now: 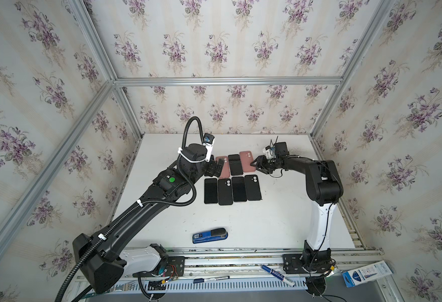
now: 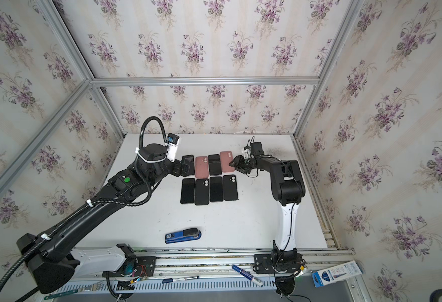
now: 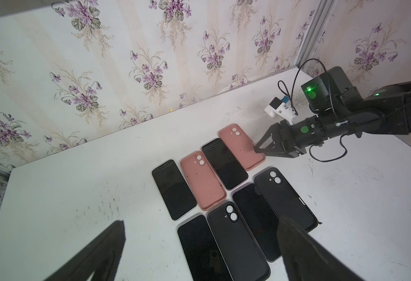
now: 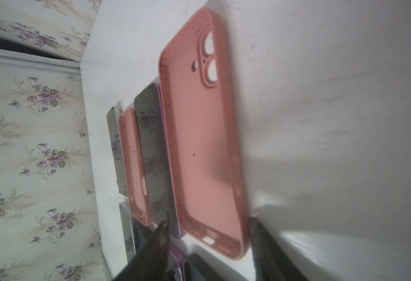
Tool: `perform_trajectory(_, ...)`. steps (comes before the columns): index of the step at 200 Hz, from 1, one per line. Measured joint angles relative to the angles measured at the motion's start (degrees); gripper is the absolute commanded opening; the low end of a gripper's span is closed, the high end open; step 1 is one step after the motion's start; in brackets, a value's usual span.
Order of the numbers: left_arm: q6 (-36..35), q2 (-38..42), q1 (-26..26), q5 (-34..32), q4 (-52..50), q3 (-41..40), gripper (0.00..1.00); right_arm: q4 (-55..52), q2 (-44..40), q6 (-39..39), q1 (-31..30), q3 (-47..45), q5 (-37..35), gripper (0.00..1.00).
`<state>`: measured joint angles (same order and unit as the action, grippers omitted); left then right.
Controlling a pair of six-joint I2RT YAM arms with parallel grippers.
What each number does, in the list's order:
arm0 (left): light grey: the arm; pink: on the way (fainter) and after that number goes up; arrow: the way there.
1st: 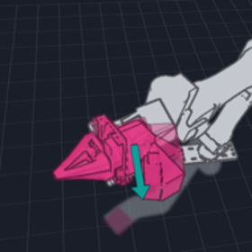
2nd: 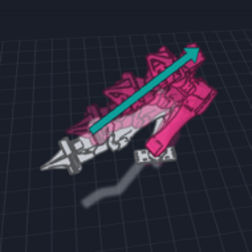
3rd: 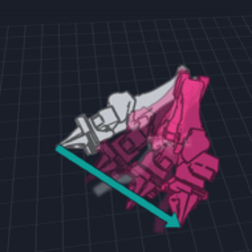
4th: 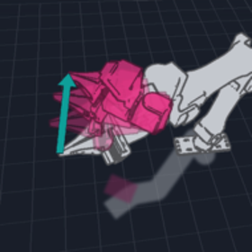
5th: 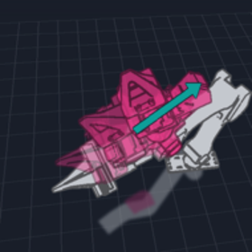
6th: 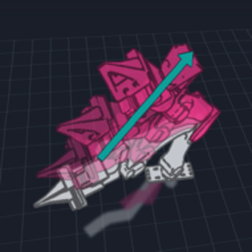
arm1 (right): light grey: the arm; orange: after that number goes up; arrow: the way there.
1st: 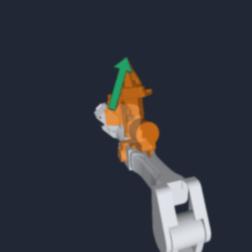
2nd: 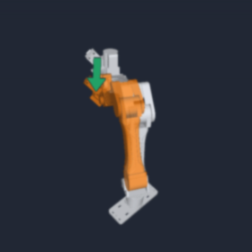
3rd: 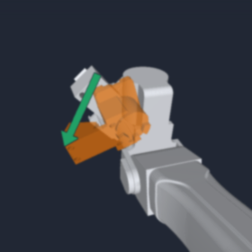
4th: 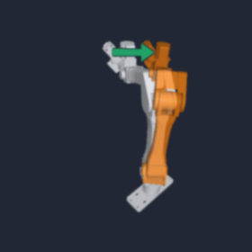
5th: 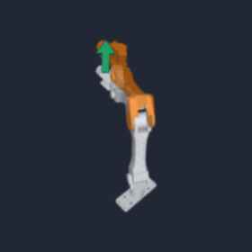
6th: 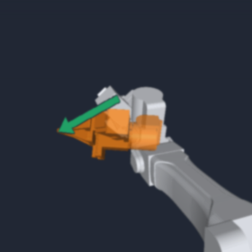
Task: Take the phone out of the phone case
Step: Place the phone case at the top-center of the table, then reset both arms
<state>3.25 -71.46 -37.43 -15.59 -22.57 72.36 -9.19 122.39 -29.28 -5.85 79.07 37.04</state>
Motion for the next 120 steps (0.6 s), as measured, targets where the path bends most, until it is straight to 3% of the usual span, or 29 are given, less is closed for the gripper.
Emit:
perform_trajectory(53, 0.2, 0.3, 1.0, -0.7, -0.2, 0.0, 1.00, -7.8, -3.3, 4.0, 0.5, -0.1, -3.5, 0.60)
perform_trajectory(92, 2.6, 5.3, 6.0, -1.1, 0.2, -3.9, 1.00, -8.0, -16.4, 8.2, 0.5, -6.8, -7.5, 0.66)
perform_trajectory(105, 4.0, 7.2, 9.9, -1.0, 0.4, -6.9, 1.00, -6.4, -23.4, 9.9, 0.5, -11.3, -9.9, 0.74)
perform_trajectory(120, 5.9, 9.9, 16.2, -0.5, 0.9, -11.3, 1.00, -3.1, -32.6, 11.9, 0.5, -18.0, -13.6, 0.94)
